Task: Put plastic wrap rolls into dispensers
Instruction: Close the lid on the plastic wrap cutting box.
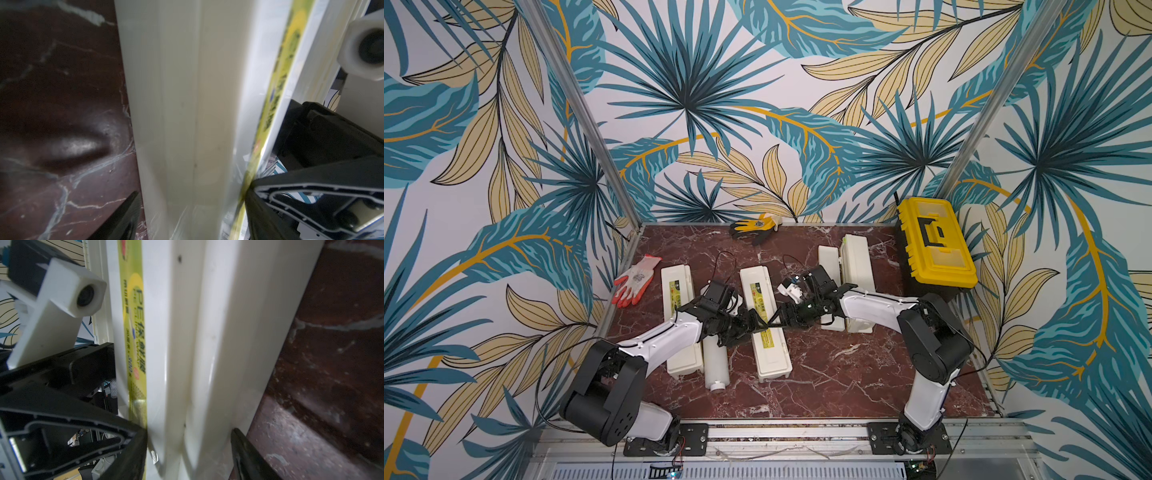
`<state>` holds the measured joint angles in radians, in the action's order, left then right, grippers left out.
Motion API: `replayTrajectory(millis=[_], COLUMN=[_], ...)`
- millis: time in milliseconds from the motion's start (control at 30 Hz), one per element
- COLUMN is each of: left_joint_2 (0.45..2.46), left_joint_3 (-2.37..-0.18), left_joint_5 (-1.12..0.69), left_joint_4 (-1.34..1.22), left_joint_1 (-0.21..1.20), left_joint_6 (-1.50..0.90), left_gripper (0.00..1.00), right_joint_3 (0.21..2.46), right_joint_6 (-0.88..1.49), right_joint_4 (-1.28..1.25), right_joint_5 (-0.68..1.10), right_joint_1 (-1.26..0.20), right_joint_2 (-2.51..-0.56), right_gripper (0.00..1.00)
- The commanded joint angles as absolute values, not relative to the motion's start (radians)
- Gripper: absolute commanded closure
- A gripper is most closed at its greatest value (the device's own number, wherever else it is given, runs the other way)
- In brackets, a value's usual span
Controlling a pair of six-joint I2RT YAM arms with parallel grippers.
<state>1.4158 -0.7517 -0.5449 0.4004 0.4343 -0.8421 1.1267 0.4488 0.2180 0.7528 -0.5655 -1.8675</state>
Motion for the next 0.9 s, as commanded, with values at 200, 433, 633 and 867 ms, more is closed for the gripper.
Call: replayTrajectory(millis=[200,433,633,867], left_joint_2=[1.351,1.443,1.499,1.505], left_joint_3=[-0.628,-0.621,-0.56,-0.648], left_joint_5=[-0.535,-0.585,-0.569,-0.471], left_joint_4=[0.585,0.58,0.585,0.678], left_joint_1=[0.463,0.485,0.487,0.486], left_joint_6=[-0.788,-0.733,-0.756,-0.723], left_gripper=[0.16,0.32,0.57,0.24], right_joint_3=[1.115,1.125,1.106,1.114], right_joint_6=[0.442,0.462,0.49,0.479], right_joint_4=[0.405,0.413,0.396,0.408], right_joint_5=[0.581,0.568,0.557,0.528], right_joint_1=[-0.601,-0.601,-0.602,-0.602], right_joint_2=[-2.001,-2.01,-2.007,-1.98], right_gripper=[0.37,0.38,0.38,0.38])
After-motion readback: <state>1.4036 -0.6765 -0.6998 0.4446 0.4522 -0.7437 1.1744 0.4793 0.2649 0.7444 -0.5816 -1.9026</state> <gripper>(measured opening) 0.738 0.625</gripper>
